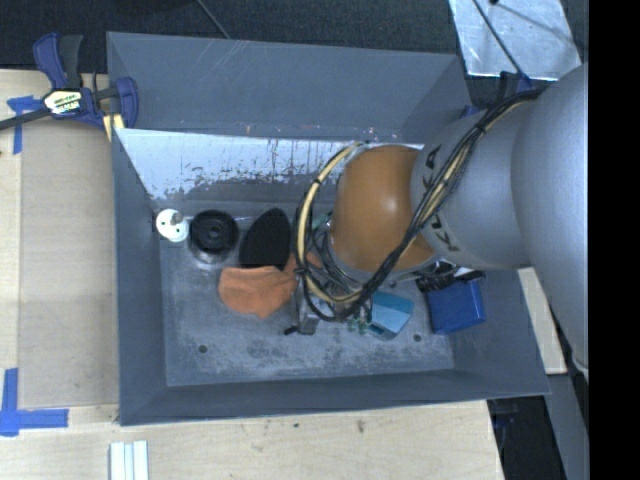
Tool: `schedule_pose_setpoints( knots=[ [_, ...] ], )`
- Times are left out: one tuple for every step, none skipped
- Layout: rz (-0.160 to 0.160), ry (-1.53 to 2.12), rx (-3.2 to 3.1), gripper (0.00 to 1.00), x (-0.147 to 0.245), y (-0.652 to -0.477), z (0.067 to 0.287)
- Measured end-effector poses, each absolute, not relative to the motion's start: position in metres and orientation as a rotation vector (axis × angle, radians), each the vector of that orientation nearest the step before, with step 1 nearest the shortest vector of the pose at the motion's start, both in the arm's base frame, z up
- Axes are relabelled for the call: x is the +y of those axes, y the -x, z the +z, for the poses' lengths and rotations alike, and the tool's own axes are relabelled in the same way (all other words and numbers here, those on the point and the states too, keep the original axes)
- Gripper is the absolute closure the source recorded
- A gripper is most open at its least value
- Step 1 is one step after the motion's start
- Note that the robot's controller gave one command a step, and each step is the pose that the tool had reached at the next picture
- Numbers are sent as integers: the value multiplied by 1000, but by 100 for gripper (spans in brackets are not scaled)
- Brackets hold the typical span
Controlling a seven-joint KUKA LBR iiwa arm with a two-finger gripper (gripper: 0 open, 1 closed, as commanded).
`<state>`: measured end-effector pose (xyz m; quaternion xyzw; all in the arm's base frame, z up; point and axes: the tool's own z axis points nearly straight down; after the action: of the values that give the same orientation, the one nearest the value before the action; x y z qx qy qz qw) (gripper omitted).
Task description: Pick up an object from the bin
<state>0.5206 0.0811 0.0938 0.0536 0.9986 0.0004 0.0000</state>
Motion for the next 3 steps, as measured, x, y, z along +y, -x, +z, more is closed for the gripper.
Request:
schedule_pose_setpoints(
  knots=[
    [0,-169,3137,0,81,-521,94],
    [0,-169,3137,0,81,-521,94],
    [1,-249,3128,0,84,-528,82]
  ],
)
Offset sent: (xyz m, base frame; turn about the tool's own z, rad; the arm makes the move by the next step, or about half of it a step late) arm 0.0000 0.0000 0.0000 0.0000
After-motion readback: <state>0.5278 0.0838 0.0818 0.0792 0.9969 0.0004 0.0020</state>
